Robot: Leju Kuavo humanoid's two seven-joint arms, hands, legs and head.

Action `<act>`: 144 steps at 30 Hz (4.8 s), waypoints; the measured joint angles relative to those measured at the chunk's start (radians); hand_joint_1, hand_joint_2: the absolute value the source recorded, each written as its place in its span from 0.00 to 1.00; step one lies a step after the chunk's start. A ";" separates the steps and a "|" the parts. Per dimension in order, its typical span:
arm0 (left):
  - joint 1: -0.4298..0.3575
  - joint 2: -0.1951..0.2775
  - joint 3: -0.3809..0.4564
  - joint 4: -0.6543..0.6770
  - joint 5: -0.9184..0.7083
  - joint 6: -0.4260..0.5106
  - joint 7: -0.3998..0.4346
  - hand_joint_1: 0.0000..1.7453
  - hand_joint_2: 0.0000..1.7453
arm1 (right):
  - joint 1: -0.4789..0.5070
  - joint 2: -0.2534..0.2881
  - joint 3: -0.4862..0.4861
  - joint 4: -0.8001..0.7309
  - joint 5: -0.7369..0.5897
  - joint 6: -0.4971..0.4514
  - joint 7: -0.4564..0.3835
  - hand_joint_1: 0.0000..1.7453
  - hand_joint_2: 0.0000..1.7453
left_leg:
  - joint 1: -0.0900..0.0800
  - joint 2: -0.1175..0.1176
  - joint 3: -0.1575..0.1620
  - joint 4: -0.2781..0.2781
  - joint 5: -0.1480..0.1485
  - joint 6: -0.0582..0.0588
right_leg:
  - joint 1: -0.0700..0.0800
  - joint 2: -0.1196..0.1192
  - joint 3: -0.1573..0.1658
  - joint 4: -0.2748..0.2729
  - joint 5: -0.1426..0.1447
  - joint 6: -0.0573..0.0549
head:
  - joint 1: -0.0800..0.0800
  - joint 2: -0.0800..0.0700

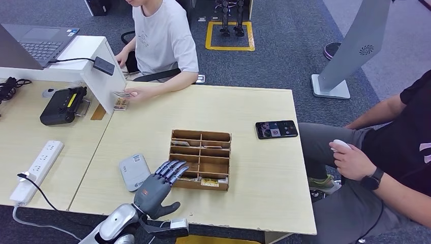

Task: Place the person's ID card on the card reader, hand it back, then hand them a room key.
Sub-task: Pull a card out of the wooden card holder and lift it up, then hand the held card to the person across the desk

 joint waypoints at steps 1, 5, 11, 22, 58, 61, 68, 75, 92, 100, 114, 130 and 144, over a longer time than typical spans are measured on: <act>0.000 -0.001 0.000 0.000 0.002 -0.001 0.000 0.00 1.00 | 0.000 0.000 0.001 -0.001 0.000 0.002 0.000 0.00 0.00 | 0.000 0.000 0.000 0.000 0.000 0.000 | 0.000 0.000 0.000 0.000 0.000 0.000 | 0.000 0.000; -0.001 -0.006 0.000 0.003 0.015 -0.002 -0.002 0.00 1.00 | 0.000 0.000 0.007 -0.004 -0.004 0.006 0.002 0.00 0.00 | 0.000 0.000 0.000 0.000 0.000 0.000 | 0.000 0.000 0.000 0.000 0.000 0.000 | 0.000 0.000; -0.010 -0.017 0.002 0.005 0.052 -0.001 -0.008 0.00 1.00 | 0.000 0.000 0.019 -0.007 -0.013 0.005 0.007 0.00 0.00 | 0.000 0.000 0.000 0.000 0.000 0.000 | 0.000 0.000 0.000 0.000 0.000 0.000 | 0.000 0.000; -0.032 -0.024 0.025 0.015 0.067 0.006 -0.008 0.00 1.00 | 0.000 0.000 0.042 -0.012 -0.031 0.006 0.013 0.00 0.00 | 0.000 0.000 0.000 0.000 0.000 0.000 | 0.000 0.000 0.000 0.000 0.000 0.000 | 0.000 0.000; -0.033 -0.032 0.032 0.036 0.114 -0.017 -0.043 0.00 1.00 | 0.002 0.000 0.074 -0.015 -0.052 -0.006 0.017 0.00 0.00 | 0.000 0.000 0.000 0.000 0.000 0.000 | 0.000 0.000 0.000 0.000 0.000 0.000 | 0.000 0.000; -0.033 -0.032 0.032 0.035 0.114 -0.017 -0.043 0.00 1.00 | 0.004 0.000 0.078 -0.015 -0.052 -0.008 0.017 0.00 0.00 | 0.000 0.000 0.000 0.000 0.000 0.000 | 0.000 0.000 0.000 0.000 0.000 0.000 | 0.000 0.000; -0.030 -0.037 0.032 0.035 0.114 -0.017 -0.043 0.46 1.00 | 0.007 0.000 0.086 -0.015 -0.060 -0.011 0.016 0.00 0.00 | 0.000 0.000 0.000 0.000 0.000 0.000 | 0.000 0.000 0.000 0.000 0.000 0.000 | 0.000 0.000; -0.028 -0.038 0.031 0.035 0.110 -0.042 -0.049 1.00 1.00 | 0.007 -0.002 0.094 -0.015 -0.071 -0.011 0.015 0.00 0.00 | 0.000 0.000 0.000 0.000 0.000 0.000 | 0.000 0.000 0.000 0.000 0.000 0.000 | 0.000 0.000; -0.033 -0.047 0.031 0.035 0.111 -0.064 -0.060 1.00 1.00 | 0.005 -0.008 0.116 -0.022 -0.078 -0.008 0.017 0.00 0.00 | 0.000 0.000 0.000 0.000 0.000 0.000 | 0.000 0.000 0.000 0.000 0.000 0.000 | 0.000 0.000; -0.033 -0.047 0.031 0.024 0.200 -0.084 -0.114 1.00 1.00 | 0.005 -0.008 0.123 -0.025 -0.094 -0.009 0.018 0.00 0.00 | 0.000 0.000 0.000 0.000 0.000 0.000 | 0.000 0.000 0.000 0.000 0.000 0.000 | 0.000 0.000; -0.072 0.070 0.086 -0.353 0.400 -0.095 -0.229 0.96 1.00 | 0.015 -0.010 0.136 -0.020 -0.143 -0.029 -0.022 0.00 0.00 | 0.000 0.000 0.000 0.000 0.000 0.000 | 0.000 0.000 0.000 0.000 0.000 0.000 | 0.000 0.000; -0.196 0.084 0.173 -0.468 0.183 -0.071 -0.037 0.97 1.00 | 0.029 -0.011 0.118 0.013 -0.212 -0.069 -0.073 0.00 0.00 | 0.000 0.000 -0.001 0.001 0.001 0.000 | 0.000 -0.001 -0.003 0.000 0.001 0.000 | 0.000 0.000; -0.308 0.021 0.167 -0.362 0.077 -0.066 0.057 1.00 1.00 | 0.027 -0.015 0.116 0.039 -0.210 -0.077 -0.076 0.00 0.00 | 0.000 0.000 -0.001 0.001 0.001 0.000 | 0.000 0.000 -0.003 0.000 0.001 0.000 | 0.000 0.000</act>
